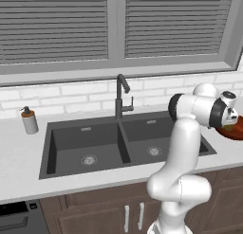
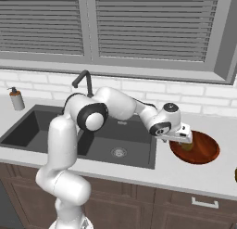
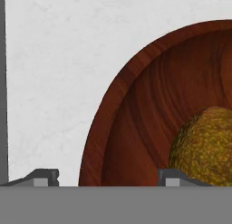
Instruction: Pick the avocado from the sink and place it in the bowl. Then pick the bowl and place it in the microwave. Then close the microwave door and press the start button.
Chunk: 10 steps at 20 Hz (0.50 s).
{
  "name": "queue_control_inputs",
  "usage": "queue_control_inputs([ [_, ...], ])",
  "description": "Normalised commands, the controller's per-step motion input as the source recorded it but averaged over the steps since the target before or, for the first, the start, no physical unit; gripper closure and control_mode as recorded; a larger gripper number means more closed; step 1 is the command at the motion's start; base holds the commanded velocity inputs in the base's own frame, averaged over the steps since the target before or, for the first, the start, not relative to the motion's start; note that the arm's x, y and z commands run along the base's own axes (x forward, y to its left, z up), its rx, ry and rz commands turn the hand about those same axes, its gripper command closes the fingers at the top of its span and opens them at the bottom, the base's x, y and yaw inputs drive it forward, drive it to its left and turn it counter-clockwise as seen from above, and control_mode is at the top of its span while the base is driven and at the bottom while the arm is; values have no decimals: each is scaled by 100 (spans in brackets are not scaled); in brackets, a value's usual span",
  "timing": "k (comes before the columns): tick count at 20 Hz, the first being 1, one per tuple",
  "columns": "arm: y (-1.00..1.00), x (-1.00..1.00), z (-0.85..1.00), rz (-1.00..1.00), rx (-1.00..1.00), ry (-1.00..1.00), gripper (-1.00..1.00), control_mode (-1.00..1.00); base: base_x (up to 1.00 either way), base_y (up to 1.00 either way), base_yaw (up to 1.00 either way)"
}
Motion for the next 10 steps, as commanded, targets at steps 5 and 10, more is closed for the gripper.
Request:
queue_control_inputs([
  [5,-1,0,-21,0,-3,0,100,-100,0,0,0],
  [10,0,-3,-5,0,0,0,100,-100,0,0,0],
])
